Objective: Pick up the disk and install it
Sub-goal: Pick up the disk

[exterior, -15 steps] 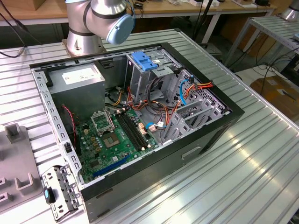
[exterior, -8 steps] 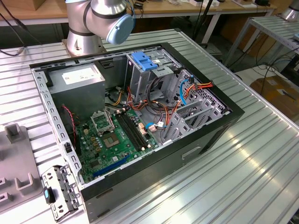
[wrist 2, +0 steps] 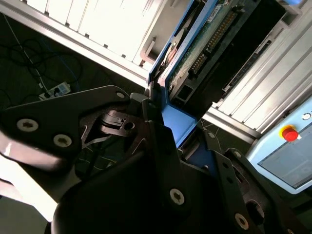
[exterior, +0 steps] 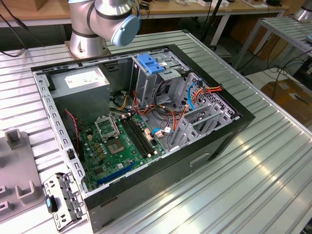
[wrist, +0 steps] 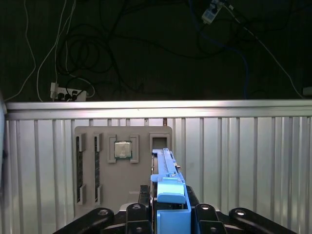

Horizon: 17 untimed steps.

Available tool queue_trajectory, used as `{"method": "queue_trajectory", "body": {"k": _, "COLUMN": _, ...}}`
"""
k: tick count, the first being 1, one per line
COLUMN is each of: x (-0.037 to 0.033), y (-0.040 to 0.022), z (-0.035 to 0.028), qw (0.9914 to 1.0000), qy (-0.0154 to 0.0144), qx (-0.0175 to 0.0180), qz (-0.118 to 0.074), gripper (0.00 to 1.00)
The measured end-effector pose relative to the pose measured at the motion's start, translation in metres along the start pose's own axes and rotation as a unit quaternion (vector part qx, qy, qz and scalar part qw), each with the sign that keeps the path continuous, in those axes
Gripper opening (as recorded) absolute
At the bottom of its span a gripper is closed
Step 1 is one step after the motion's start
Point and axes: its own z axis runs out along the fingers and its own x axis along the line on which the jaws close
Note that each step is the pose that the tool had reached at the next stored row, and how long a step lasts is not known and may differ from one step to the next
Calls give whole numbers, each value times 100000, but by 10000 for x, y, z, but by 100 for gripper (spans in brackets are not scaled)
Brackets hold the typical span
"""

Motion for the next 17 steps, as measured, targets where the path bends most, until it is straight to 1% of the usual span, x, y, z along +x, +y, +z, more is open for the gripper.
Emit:
{"method": "queue_trajectory", "body": {"k": 7, "x": 0, "y": -1, "z": -58, "qw": 100000, "qy": 2, "qx": -5, "qz": -1, "gripper": 37}}
{"method": "queue_trajectory", "body": {"k": 12, "x": 1, "y": -2, "z": -125, "qw": 100000, "qy": -1, "qx": -2, "qz": -2, "gripper": 37}}
{"method": "queue_trajectory", "body": {"k": 13, "x": 1, "y": -2, "z": -146, "qw": 100000, "qy": 0, "qx": -6, "qz": 0, "gripper": 37}}
{"method": "queue_trajectory", "body": {"k": 15, "x": 1, "y": -4, "z": -209, "qw": 100000, "qy": 3, "qx": -29, "qz": -3, "gripper": 37}}
{"method": "queue_trajectory", "body": {"k": 17, "x": 1, "y": -4, "z": -243, "qw": 100000, "qy": 0, "qx": -55, "qz": 4, "gripper": 37}}
